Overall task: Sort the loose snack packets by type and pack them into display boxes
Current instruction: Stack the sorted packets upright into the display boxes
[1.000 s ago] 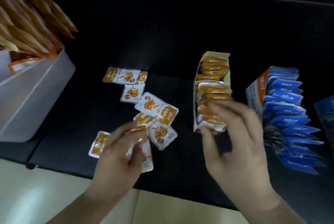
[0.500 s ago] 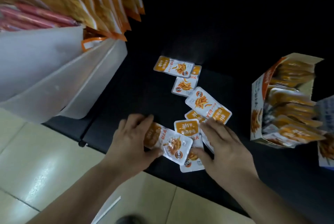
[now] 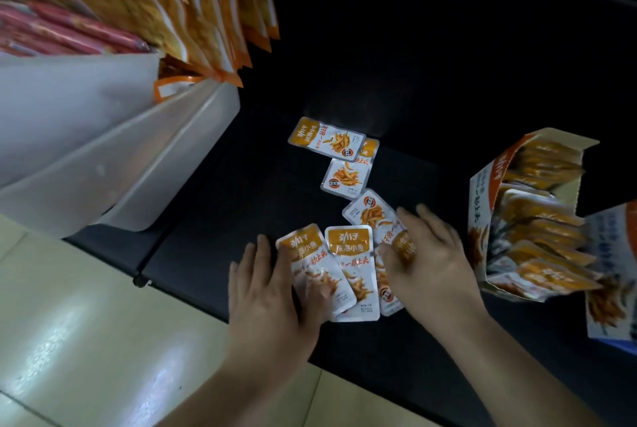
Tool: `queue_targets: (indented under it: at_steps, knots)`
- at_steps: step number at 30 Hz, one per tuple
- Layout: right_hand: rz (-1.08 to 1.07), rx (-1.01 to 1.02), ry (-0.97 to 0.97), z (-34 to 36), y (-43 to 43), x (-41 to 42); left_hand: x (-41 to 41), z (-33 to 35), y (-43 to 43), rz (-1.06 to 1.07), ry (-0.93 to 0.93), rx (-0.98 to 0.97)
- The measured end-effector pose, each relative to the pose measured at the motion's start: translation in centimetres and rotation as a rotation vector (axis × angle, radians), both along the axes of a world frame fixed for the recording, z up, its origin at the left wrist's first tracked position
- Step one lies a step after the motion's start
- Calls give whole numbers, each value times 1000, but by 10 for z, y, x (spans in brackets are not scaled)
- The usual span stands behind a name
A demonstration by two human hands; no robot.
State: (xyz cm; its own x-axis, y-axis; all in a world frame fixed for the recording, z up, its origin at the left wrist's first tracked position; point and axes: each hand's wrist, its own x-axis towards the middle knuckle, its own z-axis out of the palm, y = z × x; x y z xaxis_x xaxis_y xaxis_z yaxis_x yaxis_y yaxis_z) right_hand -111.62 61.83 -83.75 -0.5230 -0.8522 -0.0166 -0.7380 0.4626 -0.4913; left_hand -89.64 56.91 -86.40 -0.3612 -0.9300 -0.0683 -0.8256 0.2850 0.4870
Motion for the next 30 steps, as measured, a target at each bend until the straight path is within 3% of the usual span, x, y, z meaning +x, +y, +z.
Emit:
queue_targets:
  at_steps: [4,8,13,17,19,22,25,27,30]
  knots:
    - [-12,59,25,0,-4,-2,-29,-2,6,-103,2,33]
    - [-135,152,-153,2,5,8,-47,2,7,-140,42,42]
    - [-320,-72,-481,10,17,0,-26,-2,-1,-235,15,-25]
    - [-346,-227,-662,41,28,1,-10,6,-11,-69,-36,-79]
    - [-282,-174,-680,52,34,-3,-10,7,-14,-21,-36,-36]
    - [-86,51,-651,68,38,-10,-13,16,-20,18,-22,87]
    - [203,371,-367,69,28,-12,-14,26,-33,32,3,222]
    - [350,423,-154,60,11,-11,-16,33,-42,17,11,286]
    - [399,344,-133,40,-9,-5,-24,39,-51,-35,-12,312]
